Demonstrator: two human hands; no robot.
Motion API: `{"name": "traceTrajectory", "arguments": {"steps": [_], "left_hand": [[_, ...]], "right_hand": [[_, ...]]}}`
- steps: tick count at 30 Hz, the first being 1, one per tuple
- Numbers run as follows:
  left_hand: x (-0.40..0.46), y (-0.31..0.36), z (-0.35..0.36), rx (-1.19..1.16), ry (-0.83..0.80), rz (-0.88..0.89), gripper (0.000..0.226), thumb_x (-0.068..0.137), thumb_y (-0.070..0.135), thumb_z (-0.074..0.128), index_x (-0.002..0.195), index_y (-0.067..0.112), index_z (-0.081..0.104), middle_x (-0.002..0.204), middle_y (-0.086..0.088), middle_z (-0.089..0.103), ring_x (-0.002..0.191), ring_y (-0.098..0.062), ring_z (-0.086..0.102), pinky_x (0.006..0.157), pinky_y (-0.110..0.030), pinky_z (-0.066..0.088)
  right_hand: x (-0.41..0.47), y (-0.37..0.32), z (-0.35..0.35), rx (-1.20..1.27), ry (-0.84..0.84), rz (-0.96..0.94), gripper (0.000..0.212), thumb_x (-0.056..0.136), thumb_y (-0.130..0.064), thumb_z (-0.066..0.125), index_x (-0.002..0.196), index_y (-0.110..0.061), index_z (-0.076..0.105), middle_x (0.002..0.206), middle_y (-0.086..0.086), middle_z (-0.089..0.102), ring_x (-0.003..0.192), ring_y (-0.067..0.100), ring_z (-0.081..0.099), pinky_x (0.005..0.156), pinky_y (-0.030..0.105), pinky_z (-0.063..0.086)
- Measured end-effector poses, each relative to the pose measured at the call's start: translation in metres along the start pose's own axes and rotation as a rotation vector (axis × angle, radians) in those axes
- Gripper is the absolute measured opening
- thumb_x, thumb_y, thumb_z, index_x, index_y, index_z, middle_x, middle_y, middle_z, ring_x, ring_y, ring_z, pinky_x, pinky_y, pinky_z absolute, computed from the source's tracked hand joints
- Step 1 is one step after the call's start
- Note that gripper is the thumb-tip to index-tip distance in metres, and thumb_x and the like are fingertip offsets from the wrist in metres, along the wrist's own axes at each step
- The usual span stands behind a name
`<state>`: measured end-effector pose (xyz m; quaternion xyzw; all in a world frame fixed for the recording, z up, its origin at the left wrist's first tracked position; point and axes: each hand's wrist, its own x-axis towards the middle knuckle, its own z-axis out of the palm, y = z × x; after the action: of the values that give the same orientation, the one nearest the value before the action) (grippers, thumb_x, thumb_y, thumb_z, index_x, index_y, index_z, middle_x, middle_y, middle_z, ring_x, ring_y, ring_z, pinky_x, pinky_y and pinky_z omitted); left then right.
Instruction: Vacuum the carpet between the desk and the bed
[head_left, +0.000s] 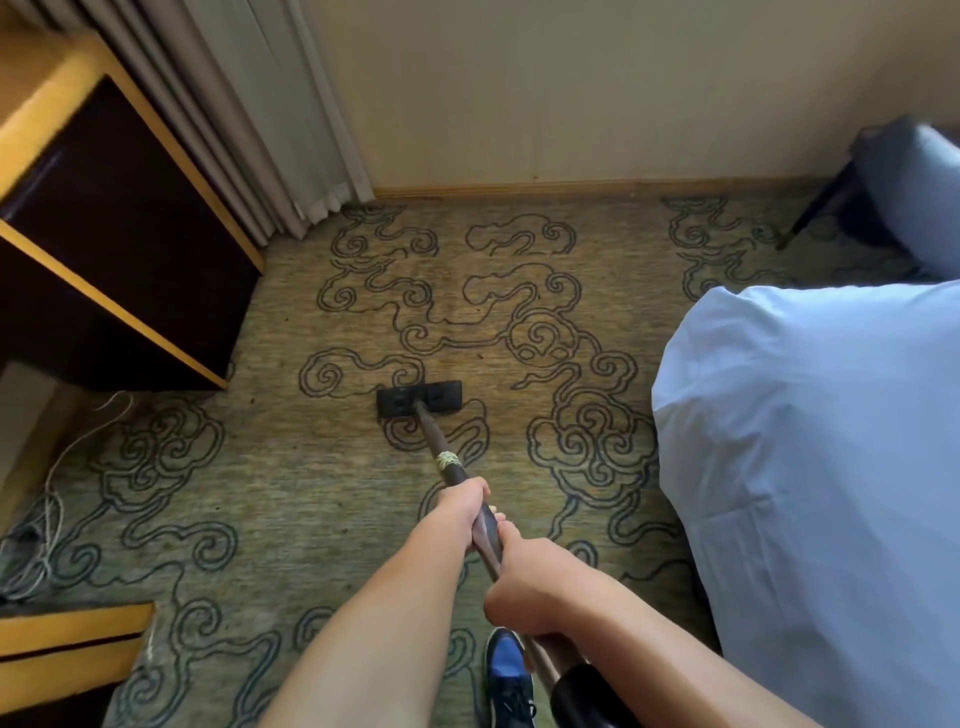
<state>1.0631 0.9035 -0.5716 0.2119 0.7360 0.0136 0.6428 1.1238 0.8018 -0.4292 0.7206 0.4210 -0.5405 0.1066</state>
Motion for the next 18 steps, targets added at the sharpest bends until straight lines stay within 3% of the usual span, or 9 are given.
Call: {"name": "traceTrajectory", "arguments": {"steps": [3,5,8,13,16,18], "left_hand": [[-0.007,-0.023,-0.009,-0.033,-0.014,-0.019,0.021,0.084,0.009,0.058,0.101,-0.002,0.06,0.063,-0.014,0.061,0.052,-0.024,0.061,0.057,-0.03,0.048],[-0.007,-0.04,-0.016,-0.01,-0.01,-0.016,0.015,0.082,0.01,0.058,0.092,0.0,0.058,0.061,-0.014,0.062,0.054,-0.025,0.061,0.065,-0.033,0.05],[-0.004,-0.07,-0.029,0.015,-0.018,0.002,0.02,0.076,0.015,0.06,0.093,0.004,0.058,0.065,-0.012,0.066,0.06,-0.025,0.065,0.072,-0.034,0.052],[-0.016,-0.132,-0.052,0.08,-0.019,0.017,0.024,0.076,0.02,0.059,0.096,0.006,0.057,0.104,-0.015,0.071,0.087,-0.03,0.066,0.082,-0.038,0.055],[0.005,-0.18,-0.067,0.071,0.023,0.004,0.049,0.061,0.02,0.059,0.106,0.003,0.063,0.112,-0.017,0.072,0.083,-0.031,0.066,0.094,-0.048,0.054],[0.014,-0.209,-0.077,0.047,0.055,0.0,0.057,0.059,0.02,0.06,0.113,0.003,0.063,0.097,-0.016,0.07,0.078,-0.03,0.064,0.091,-0.046,0.056]], "right_hand": [[-0.013,0.0,0.02,-0.008,-0.006,0.008,0.1,0.082,-0.016,0.049,0.165,-0.021,-0.007,0.138,0.011,0.059,0.122,0.029,0.061,0.101,0.037,0.052],[-0.021,-0.001,0.035,-0.021,-0.003,0.008,0.1,0.083,-0.016,0.05,0.165,-0.021,-0.007,0.138,0.01,0.059,0.122,0.028,0.062,0.1,0.036,0.053],[-0.034,-0.003,0.063,-0.016,-0.017,0.012,0.1,0.083,-0.017,0.053,0.165,-0.022,-0.005,0.137,0.009,0.06,0.119,0.028,0.063,0.099,0.036,0.054],[-0.065,0.005,0.122,-0.038,-0.012,-0.01,0.098,0.082,-0.02,0.061,0.165,-0.02,0.008,0.134,0.01,0.064,0.117,0.028,0.065,0.095,0.033,0.054],[-0.087,0.009,0.158,-0.05,-0.043,-0.011,0.103,0.083,-0.018,0.061,0.165,-0.02,-0.001,0.134,0.009,0.063,0.116,0.027,0.066,0.093,0.031,0.055],[-0.096,0.01,0.182,-0.048,-0.071,-0.01,0.104,0.084,-0.017,0.058,0.165,-0.019,-0.007,0.134,0.01,0.063,0.113,0.027,0.067,0.091,0.031,0.055]]}}
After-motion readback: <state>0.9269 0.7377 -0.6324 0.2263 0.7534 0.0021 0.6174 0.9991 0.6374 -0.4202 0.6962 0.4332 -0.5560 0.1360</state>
